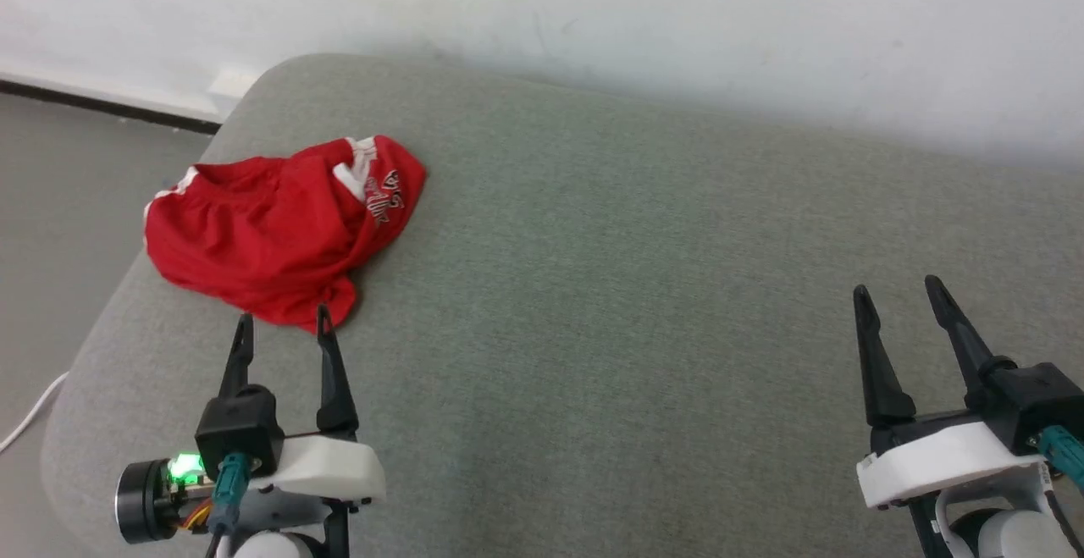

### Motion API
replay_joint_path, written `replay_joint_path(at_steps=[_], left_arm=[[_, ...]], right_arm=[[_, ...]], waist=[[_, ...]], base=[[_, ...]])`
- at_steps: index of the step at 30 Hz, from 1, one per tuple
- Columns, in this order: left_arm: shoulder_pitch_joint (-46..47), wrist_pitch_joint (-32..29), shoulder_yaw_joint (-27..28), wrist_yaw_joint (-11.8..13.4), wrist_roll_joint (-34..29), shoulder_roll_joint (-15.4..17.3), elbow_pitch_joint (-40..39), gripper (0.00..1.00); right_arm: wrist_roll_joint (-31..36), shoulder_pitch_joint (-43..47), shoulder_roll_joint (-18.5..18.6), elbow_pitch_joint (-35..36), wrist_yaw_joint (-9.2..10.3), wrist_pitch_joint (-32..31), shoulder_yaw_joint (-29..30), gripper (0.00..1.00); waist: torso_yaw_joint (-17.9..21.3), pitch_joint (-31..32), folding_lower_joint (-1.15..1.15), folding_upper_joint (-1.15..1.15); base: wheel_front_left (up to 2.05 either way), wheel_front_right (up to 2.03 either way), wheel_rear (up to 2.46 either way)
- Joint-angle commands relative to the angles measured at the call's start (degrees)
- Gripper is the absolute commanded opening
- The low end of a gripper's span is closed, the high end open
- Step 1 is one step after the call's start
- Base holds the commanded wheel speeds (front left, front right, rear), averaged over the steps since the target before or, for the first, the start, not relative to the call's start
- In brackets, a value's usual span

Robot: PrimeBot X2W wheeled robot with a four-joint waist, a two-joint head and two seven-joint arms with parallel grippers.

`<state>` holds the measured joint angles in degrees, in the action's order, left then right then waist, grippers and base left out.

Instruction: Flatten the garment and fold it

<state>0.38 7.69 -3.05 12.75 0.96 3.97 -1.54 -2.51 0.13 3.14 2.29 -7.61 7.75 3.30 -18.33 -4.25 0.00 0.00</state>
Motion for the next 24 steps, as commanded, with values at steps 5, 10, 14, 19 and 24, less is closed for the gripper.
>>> replay_joint_path(at_steps=[5, 10, 14, 19, 24], left_arm=[[0.7, 1.2, 0.7, 1.2, 0.7, -0.4, -0.4, 1.0], [1.1, 1.8, 1.4, 1.4, 0.9, -0.5, -0.1, 1.0], [2.7, 2.3, 2.7, 0.6, 1.4, -0.2, 0.8, 1.0], [7.8, 2.9, 5.1, -0.9, 1.8, 2.0, 2.5, 1.0], [15.6, 3.5, 7.4, -4.8, 4.2, 5.7, 9.4, 1.0]], right_arm=[[0.5, 0.3, -0.1, 0.6, 0.07, 1.1, 0.1, 1.0], [0.5, 0.3, -0.2, 0.9, 0.08, 1.7, 0.1, 1.0], [0.5, 0.2, -0.2, 1.0, 0.08, 2.2, -0.1, 1.0], [0.8, -0.2, -0.2, 1.3, 0.08, 2.8, -0.1, 1.0], [1.5, -0.9, -0.2, 1.9, 0.09, 3.4, -0.1, 1.0]], waist=[[-3.4, -1.0, 0.0, 0.0], [-5.0, -1.4, 0.0, 0.0], [-5.8, -1.9, 0.0, 0.0], [-6.4, -2.7, 0.0, 0.0], [-6.1, -4.3, 0.0, 0.0]], base=[[0.0, 0.0, 0.0], [0.0, 0.0, 0.0], [0.0, 0.0, 0.0], [0.0, 0.0, 0.0], [0.0, 0.0, 0.0]])
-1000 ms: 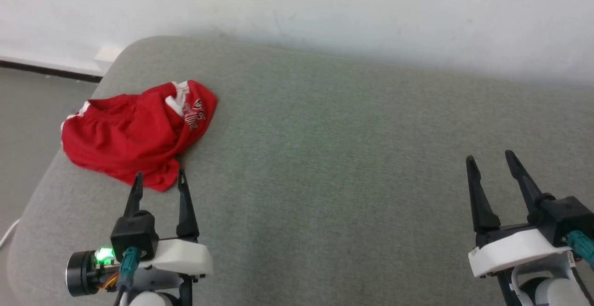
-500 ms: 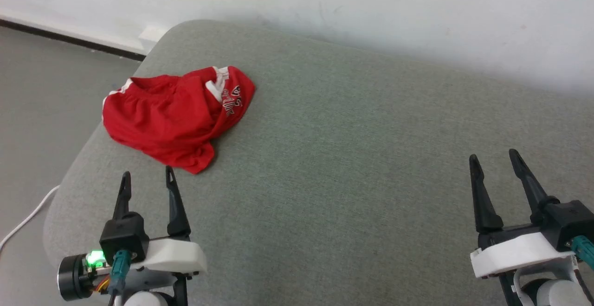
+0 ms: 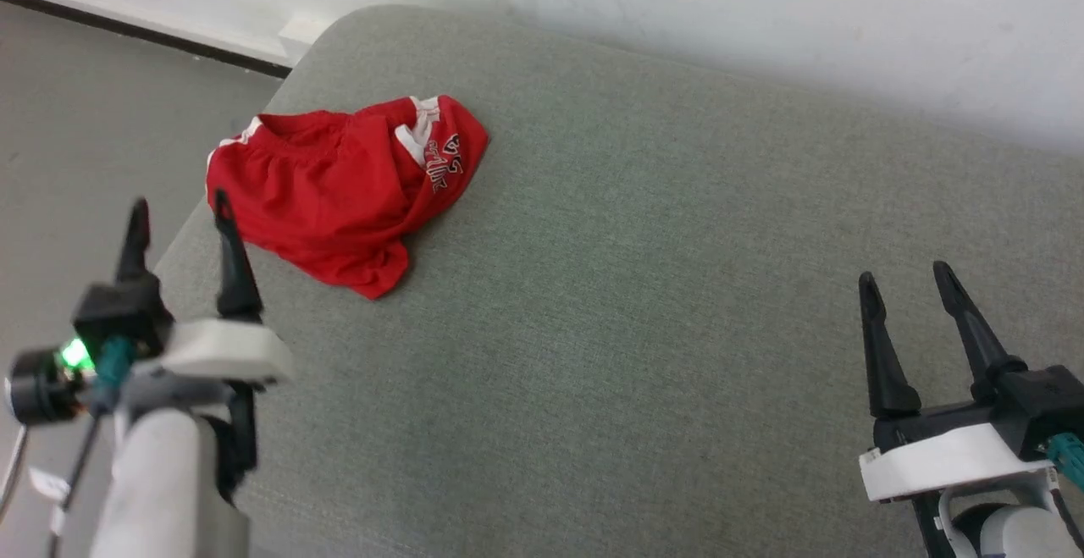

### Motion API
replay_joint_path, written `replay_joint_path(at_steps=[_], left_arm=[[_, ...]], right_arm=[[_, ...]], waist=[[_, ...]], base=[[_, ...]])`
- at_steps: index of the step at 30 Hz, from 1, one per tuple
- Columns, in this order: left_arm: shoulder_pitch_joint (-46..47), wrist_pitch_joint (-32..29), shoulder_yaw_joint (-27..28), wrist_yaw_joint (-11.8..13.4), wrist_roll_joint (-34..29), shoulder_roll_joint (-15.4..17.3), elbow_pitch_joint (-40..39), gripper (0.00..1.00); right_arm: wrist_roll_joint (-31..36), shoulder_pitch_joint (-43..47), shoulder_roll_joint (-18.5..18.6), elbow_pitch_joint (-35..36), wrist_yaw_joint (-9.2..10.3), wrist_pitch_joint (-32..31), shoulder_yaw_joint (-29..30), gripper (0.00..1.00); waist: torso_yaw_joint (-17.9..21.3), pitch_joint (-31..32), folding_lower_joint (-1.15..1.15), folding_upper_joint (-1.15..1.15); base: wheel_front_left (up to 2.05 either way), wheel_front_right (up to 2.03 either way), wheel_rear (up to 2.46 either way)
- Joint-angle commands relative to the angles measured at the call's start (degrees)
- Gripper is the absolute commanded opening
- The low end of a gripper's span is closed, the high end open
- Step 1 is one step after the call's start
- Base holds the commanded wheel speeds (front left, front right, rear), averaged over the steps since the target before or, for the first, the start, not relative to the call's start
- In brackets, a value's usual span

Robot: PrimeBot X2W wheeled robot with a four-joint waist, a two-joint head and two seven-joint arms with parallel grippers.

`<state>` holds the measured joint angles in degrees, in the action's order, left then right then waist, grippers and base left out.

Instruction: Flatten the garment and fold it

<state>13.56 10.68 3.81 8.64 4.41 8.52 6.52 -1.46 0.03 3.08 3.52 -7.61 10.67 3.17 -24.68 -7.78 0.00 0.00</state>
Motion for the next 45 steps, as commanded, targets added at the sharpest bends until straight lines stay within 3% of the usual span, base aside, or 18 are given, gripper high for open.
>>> replay_joint_path(at_steps=[1, 9, 13, 17, 22, 32, 37, 43, 45], left_arm=[[4.2, 0.6, 0.8, -1.6, 1.0, 2.2, 3.3, 1.0], [19.9, -4.5, -0.8, -8.8, 3.6, 8.1, 17.7, 1.0], [26.5, -11.4, -1.6, -12.5, 6.0, 10.4, 24.7, 1.0], [32.7, -19.5, -2.7, -14.7, 10.0, 12.3, 30.3, 1.0], [37.6, -28.4, -5.2, -15.4, 14.8, 14.7, 34.3, 1.0], [41.7, -51.2, -18.1, -16.0, 30.1, 22.4, 35.7, 1.0], [40.0, -55.9, -22.4, -16.1, 33.5, 23.2, 35.8, 1.0], [38.7, -55.3, -26.6, -16.1, 34.3, 21.8, 36.5, 1.0], [38.4, -55.2, -27.8, -16.1, 34.8, 22.0, 36.8, 0.0]], right_arm=[[0.7, -1.0, -0.1, 0.8, 0.09, 0.6, 0.0, 1.0], [2.5, -3.2, -0.2, 2.2, 0.1, 1.6, 0.7, 1.0], [3.4, -4.8, -0.2, 3.0, 0.1, 2.0, 0.4, 1.0], [4.2, -6.5, -0.2, 3.9, 0.11, 2.5, 0.3, 1.0], [4.7, -8.3, -0.1, 4.7, 0.11, 3.0, -0.2, 1.0], [5.2, -12.2, 0.2, 7.2, 0.12, 4.2, -1.7, 1.0], [5.3, -12.8, 0.4, 7.6, 0.12, 4.3, -2.0, 1.0], [5.4, -13.1, 0.7, 7.2, 0.12, 4.3, -2.5, 1.0], [5.5, -13.0, 0.8, 7.0, 0.12, 4.3, -2.6, 1.0]], waist=[[0.4, -1.4, 0.0, 0.0], [1.2, -6.8, 0.0, 0.0], [2.0, -10.1, 0.0, 0.0], [3.1, -13.3, 0.0, 0.0], [4.5, -16.3, 0.0, 0.0], [7.8, -22.9, 0.0, 0.0], [8.5, -24.3, 0.0, 0.0], [8.7, -24.5, 0.0, 0.0], [8.6, -23.8, 0.0, 0.0]], base=[[0.0, 0.0, 0.0], [0.0, 0.0, 0.0], [0.0, 0.0, 0.0], [0.0, 0.0, 0.0], [0.0, 0.0, 0.0], [0.0, 0.0, 0.0], [0.0, 0.0, 0.0], [0.0, 0.0, 0.0], [0.0, 0.0, 0.0]])
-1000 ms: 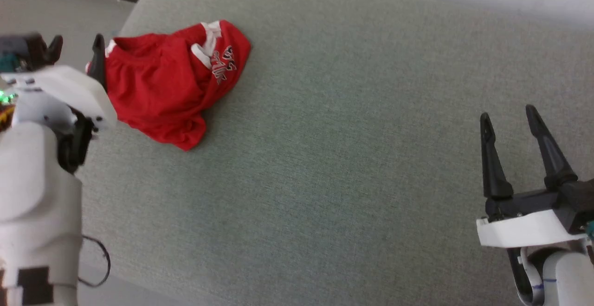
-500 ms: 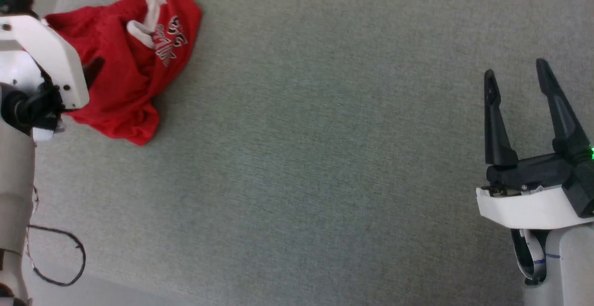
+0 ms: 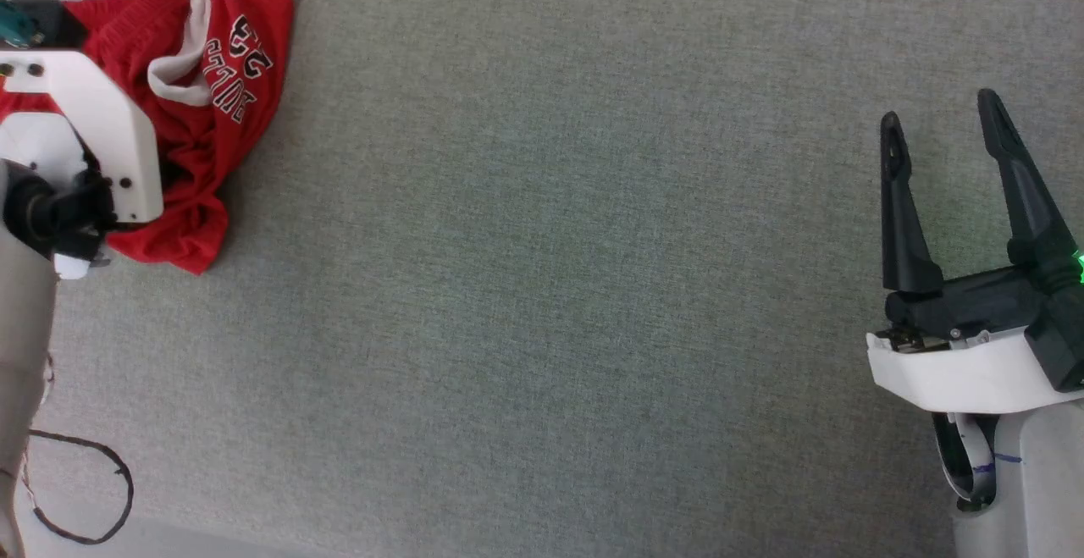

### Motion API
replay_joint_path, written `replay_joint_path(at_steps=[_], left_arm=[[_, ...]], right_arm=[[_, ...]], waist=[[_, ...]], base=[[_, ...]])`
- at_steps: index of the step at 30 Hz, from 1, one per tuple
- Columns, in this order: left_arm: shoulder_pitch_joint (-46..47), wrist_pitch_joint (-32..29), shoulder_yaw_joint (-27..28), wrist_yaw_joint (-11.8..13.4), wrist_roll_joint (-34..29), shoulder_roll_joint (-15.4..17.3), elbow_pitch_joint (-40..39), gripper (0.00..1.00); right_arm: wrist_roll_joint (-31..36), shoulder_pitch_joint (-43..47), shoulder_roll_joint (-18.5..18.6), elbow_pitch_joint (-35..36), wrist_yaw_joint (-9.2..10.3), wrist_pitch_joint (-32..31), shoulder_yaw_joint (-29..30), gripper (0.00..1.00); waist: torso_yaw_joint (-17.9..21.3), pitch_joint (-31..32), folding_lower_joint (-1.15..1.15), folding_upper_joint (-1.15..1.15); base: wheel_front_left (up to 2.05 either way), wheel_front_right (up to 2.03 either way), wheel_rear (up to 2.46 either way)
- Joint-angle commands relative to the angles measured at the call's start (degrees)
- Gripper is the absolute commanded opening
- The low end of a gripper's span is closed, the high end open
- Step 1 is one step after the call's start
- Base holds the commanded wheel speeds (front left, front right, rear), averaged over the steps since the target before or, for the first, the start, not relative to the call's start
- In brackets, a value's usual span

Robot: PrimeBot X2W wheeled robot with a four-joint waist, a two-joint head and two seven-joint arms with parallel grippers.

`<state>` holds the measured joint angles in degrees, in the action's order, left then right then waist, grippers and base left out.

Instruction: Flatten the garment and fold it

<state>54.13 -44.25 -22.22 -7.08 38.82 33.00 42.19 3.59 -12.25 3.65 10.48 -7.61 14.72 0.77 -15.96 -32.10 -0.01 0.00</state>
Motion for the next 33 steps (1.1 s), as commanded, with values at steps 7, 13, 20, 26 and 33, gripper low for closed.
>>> replay_joint_path(at_steps=[7, 13, 20, 26, 33], left_arm=[[0.8, 4.8, -6.1, -0.4, -3.0, 3.2, 0.0, 0.0], [5.7, 9.1, -11.1, -0.4, -4.7, 5.8, -4.2, 0.0], [11.4, 12.3, -20.1, -0.4, -4.7, 6.7, -12.1, 0.0], [16.8, 14.0, -28.1, -0.4, -3.8, 6.0, -18.2, 0.0], [21.3, 15.7, -35.5, -0.4, 0.3, 2.8, -23.0, 0.0]], right_arm=[[0.1, 0.7, 0.0, -0.6, 0.12, 0.3, 0.7, 1.0], [-0.4, 3.0, -0.4, -1.3, 0.12, 0.3, 2.1, 1.0], [-2.1, 5.7, -0.7, -2.2, 0.12, 0.3, 2.4, 1.0], [-5.2, 7.7, -0.8, -2.6, 0.12, 0.3, 2.6, 1.0], [-6.7, 8.5, -0.8, -2.8, 0.12, 0.3, 2.3, 1.0]], waist=[[-1.0, 5.2, 0.01, 0.0], [-2.0, 11.2, 0.01, 0.0], [-1.4, 18.0, 0.01, 0.0], [1.7, 21.9, 0.01, 0.0], [8.4, 23.1, 0.01, 0.0]], base=[[0.0, 0.0, 0.0], [0.0, 0.0, 0.0], [0.0, 0.0, 0.0], [0.0, 0.0, 0.0], [0.0, 0.0, 0.0]])
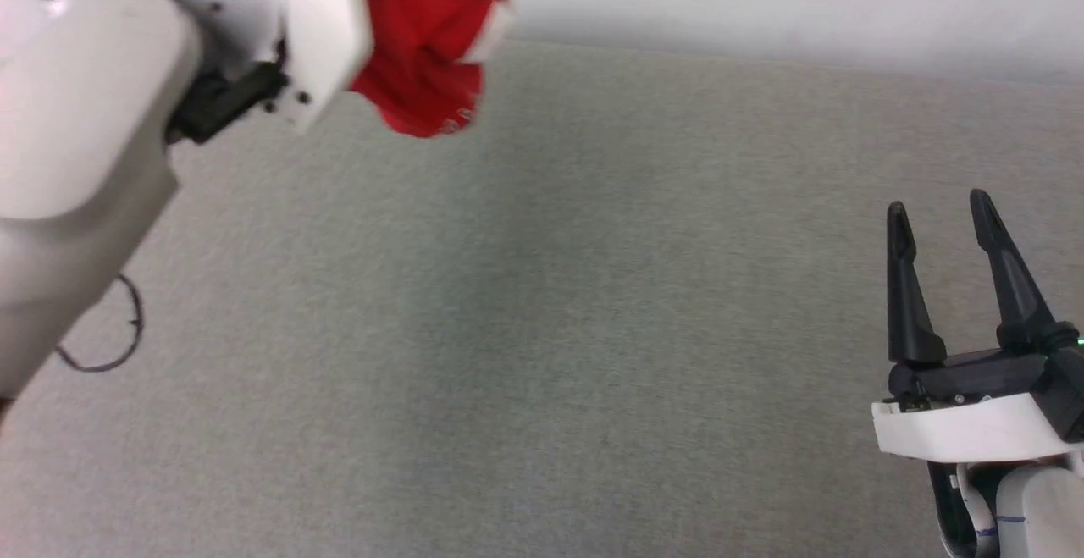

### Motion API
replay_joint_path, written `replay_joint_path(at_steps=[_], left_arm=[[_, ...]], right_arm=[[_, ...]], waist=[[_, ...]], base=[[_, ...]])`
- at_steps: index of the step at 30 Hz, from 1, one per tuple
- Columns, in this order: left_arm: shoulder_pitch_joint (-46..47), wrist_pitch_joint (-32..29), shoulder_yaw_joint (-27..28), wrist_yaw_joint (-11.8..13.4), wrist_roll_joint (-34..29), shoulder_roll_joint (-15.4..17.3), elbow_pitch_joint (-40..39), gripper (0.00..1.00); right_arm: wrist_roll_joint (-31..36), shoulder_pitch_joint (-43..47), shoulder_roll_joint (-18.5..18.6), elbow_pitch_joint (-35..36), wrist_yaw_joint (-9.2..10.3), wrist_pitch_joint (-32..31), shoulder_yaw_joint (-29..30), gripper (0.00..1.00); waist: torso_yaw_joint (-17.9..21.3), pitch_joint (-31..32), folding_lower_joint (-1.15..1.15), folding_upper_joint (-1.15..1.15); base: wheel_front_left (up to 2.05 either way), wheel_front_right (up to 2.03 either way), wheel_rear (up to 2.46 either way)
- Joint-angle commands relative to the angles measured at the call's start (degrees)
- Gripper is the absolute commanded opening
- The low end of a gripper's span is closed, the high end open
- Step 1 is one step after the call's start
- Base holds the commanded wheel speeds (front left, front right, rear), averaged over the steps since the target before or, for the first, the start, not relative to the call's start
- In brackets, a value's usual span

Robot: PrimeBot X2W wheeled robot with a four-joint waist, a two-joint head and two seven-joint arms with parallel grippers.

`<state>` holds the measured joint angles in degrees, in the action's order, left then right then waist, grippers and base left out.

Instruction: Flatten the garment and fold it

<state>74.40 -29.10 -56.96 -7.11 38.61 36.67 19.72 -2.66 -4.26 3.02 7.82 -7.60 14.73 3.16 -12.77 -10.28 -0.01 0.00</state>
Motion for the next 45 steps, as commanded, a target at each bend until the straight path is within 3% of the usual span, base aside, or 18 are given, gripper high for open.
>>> replay_joint_path(at_steps=[1, 9, 15, 24, 32, 33, 34, 40, 45], left_arm=[[1.4, 0.9, -1.8, -0.4, 1.2, -1.5, -1.1, 0.0], [1.4, 4.9, -10.2, -0.4, 4.3, -7.5, -2.5, 0.0], [-3.3, 7.0, -15.6, -0.4, 6.3, -12.4, -0.5, 0.0], [-19.0, 2.4, -16.4, -0.4, 1.8, -17.3, -2.9, 0.0], [-28.6, 1.4, -16.4, -0.4, -1.4, -18.0, -4.4, 0.0], [-28.7, 2.9, -16.4, -0.4, -1.5, -18.0, -4.1, 0.16], [-28.4, 5.2, -16.4, -0.4, -1.6, -18.0, -3.7, 1.0], [-27.0, 20.4, -14.7, 0.3, -2.1, -19.9, 0.3, 1.0], [-27.0, 31.7, -11.3, 5.9, -5.6, -21.1, 1.3, 1.0]], right_arm=[[-0.5, 0.4, -0.1, -0.1, 0.11, 0.3, -0.1, 1.0], [-1.6, -0.1, -0.1, -0.2, 0.11, 0.3, -0.5, 1.0], [-2.2, -0.8, -0.1, -0.1, 0.11, 0.3, -0.1, 1.0], [-2.9, -2.0, -0.1, -0.2, 0.11, 0.3, 0.1, 1.0], [-2.5, -1.7, -0.1, -0.8, 0.11, 0.3, 0.3, 1.0], [-2.4, -1.6, -0.1, -0.9, 0.11, 0.3, 0.4, 1.0], [-2.2, -1.4, -0.1, -0.9, 0.11, 0.3, 0.5, 1.0], [-1.5, 0.3, -0.1, -1.0, 0.11, 0.3, 1.5, 1.0], [-1.1, 1.6, -0.1, -1.0, 0.11, 0.3, 1.9, 1.0]], waist=[[6.3, 1.2, 0.01, 0.0], [14.7, -0.6, 0.01, 0.0], [18.7, -2.9, 0.01, 0.0], [20.5, -4.9, 0.01, 0.0], [19.0, -3.9, 0.01, 0.0], [18.6, -3.5, 0.01, 0.0], [18.3, -3.0, 0.01, 0.0], [15.7, 0.4, 0.01, 0.0], [13.7, 2.7, 0.01, 0.0]], base=[[0.0, 0.0, 0.0], [0.0, 0.0, 0.0], [0.0, 0.0, 0.0], [0.0, 0.0, 0.0], [0.0, 0.0, 0.0], [0.0, 0.0, 0.0], [0.0, 0.0, 0.0], [0.0, 0.0, 0.0], [0.0, 0.0, 0.0]])
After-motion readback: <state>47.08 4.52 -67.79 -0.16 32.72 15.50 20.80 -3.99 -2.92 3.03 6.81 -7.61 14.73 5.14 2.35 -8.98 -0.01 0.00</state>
